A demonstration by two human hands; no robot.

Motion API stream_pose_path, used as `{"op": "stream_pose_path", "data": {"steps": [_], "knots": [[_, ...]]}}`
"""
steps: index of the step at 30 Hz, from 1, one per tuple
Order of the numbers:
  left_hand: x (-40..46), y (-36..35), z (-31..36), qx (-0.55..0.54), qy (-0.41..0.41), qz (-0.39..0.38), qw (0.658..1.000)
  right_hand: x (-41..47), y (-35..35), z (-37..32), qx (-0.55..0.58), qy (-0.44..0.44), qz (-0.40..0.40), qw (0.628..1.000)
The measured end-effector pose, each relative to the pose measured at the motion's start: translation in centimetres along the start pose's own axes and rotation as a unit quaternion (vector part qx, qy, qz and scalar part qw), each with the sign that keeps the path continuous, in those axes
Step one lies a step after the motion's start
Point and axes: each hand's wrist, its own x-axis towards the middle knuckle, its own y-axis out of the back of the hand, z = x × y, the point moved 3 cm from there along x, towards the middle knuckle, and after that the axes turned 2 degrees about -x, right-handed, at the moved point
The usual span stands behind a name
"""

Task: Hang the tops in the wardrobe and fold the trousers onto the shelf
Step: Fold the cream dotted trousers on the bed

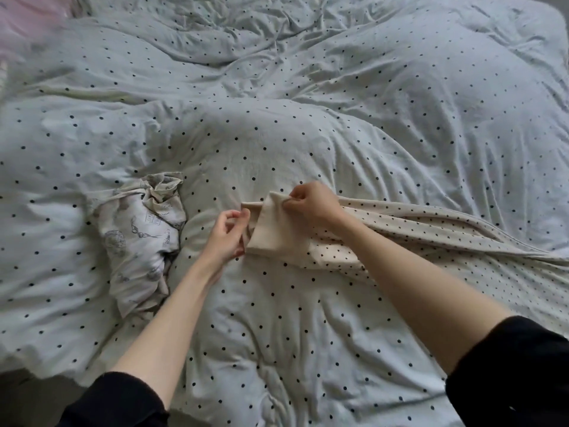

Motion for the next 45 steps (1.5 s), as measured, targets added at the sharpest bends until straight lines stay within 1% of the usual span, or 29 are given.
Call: {"op": "stream_pose_path", "data": {"steps": [2, 5, 7, 8, 9, 10, 12, 14, 17, 20, 23, 26, 30, 32, 35, 37, 38, 39, 41, 42, 43, 44, 45], "knots": [[-0.1, -0.5, -0.3, 0.048, -0.018, 0.015, 0.999, 0.7, -0.7, 0.1, -0.051, 0.002, 0.049, 0.998], [0.3, -1.5, -0.2, 0.079, -0.030, 0.046, 0.995, -0.1, -1.0, 0.4, -0.056, 0.028, 0.136, 0.989], [0.4, -2.4, -0.1, 0.074, -0.030, 0.068, 0.994, -2.1, -0.9, 1.3, -0.022, 0.022, 0.220, 0.975], [0.5, -2.8, -0.1, 0.092, -0.027, 0.082, 0.992, -3.7, -1.1, 2.0, 0.006, 0.015, 0.265, 0.964], [0.5, -3.2, -0.2, 0.127, -0.025, 0.094, 0.987, -5.4, -1.4, 2.6, 0.024, 0.013, 0.299, 0.954], [0.5, -3.5, -0.1, 0.171, -0.028, 0.101, 0.980, -7.0, -2.0, 3.3, 0.024, 0.016, 0.314, 0.949], [0.2, -3.8, 0.1, 0.246, -0.058, 0.112, 0.961, -9.6, -3.6, 4.4, -0.013, 0.025, 0.294, 0.955], [0.1, -3.3, 0.8, 0.266, -0.102, 0.137, 0.949, -10.3, -4.6, 5.4, -0.060, 0.022, 0.236, 0.970], [0.0, -1.1, 2.4, 0.245, -0.134, 0.165, 0.946, -8.7, -4.2, 5.3, -0.110, 0.008, 0.150, 0.983], [-0.3, 1.0, 3.5, 0.218, -0.142, 0.158, 0.952, -6.9, -3.7, 3.4, -0.165, 0.027, 0.110, 0.980], [-0.9, 3.2, 4.6, 0.211, -0.153, 0.164, 0.952, -5.8, -4.0, 0.8, -0.185, 0.057, 0.073, 0.978], [-1.6, 7.2, 6.6, 0.224, -0.165, 0.207, 0.938, -5.1, -5.3, -2.6, -0.191, 0.099, 0.037, 0.976], [-2.4, 13.1, 8.6, 0.258, -0.168, 0.263, 0.914, -4.0, -8.1, -7.9, -0.187, 0.152, 0.019, 0.970], [-2.6, 13.9, 8.4, 0.300, -0.159, 0.249, 0.907, -4.2, -9.7, -9.2, -0.183, 0.154, 0.036, 0.970], [-3.0, 13.1, 7.6, 0.310, -0.175, 0.226, 0.907, -5.3, -11.7, -9.0, -0.189, 0.147, 0.034, 0.970], [-3.7, 11.6, 7.6, 0.346, -0.192, 0.252, 0.883, -6.1, -11.7, -7.7, -0.148, 0.143, 0.042, 0.978], [-4.2, 10.3, 7.7, 0.369, -0.210, 0.263, 0.866, -6.6, -11.1, -6.9, -0.094, 0.140, 0.054, 0.984], [-5.0, 8.4, 7.9, 0.383, -0.233, 0.252, 0.858, -7.3, -10.2, -5.9, -0.019, 0.131, 0.072, 0.989], [-6.0, 4.0, 7.8, 0.390, -0.283, 0.177, 0.858, -8.6, -8.0, -3.5, 0.138, 0.077, 0.114, 0.981], [-6.3, 1.5, 7.4, 0.399, -0.304, 0.127, 0.856, -9.4, -6.9, -2.3, 0.222, 0.031, 0.133, 0.965], [-6.5, -0.7, 6.8, 0.417, -0.305, 0.077, 0.852, -10.0, -5.9, -1.1, 0.307, -0.016, 0.148, 0.940], [-6.4, -2.9, 5.7, 0.441, -0.285, 0.011, 0.851, -10.5, -5.0, 0.3, 0.369, -0.060, 0.168, 0.912], [-6.3, -4.9, 4.5, 0.467, -0.249, -0.064, 0.846, -11.0, -4.1, 1.7, 0.398, -0.092, 0.189, 0.893]]}}
